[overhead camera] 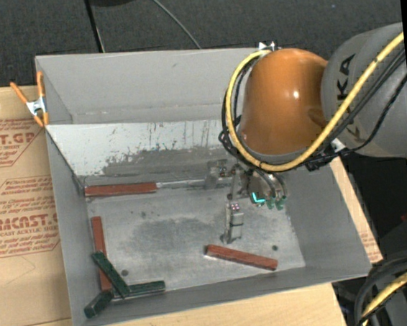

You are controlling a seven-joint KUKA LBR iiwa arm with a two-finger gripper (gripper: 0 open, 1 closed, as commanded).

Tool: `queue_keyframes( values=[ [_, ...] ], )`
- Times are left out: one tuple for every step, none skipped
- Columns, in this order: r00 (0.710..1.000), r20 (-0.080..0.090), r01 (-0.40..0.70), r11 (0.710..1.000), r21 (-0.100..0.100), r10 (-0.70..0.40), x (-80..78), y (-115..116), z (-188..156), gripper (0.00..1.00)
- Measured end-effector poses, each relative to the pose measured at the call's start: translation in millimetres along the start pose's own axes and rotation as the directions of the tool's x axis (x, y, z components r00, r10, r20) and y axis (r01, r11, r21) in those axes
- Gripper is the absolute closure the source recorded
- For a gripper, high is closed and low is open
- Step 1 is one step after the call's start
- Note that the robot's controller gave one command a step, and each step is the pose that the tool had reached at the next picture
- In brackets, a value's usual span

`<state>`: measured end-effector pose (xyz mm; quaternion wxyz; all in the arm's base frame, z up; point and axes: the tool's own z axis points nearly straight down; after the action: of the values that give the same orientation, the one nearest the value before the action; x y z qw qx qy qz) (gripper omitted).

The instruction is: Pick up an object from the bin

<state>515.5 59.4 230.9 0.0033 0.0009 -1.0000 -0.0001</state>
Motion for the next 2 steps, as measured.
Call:
queue_keyframes(
  values=[
    [1.000, 0.008, -0.001, 1.000, -0.001, 0.001, -1.6, 0, -4, 0.00],
    [0.999, 0.015, -0.037, 0.999, -0.002, 0.037, 7.5, -13, 41, 0.00]
  ],
)
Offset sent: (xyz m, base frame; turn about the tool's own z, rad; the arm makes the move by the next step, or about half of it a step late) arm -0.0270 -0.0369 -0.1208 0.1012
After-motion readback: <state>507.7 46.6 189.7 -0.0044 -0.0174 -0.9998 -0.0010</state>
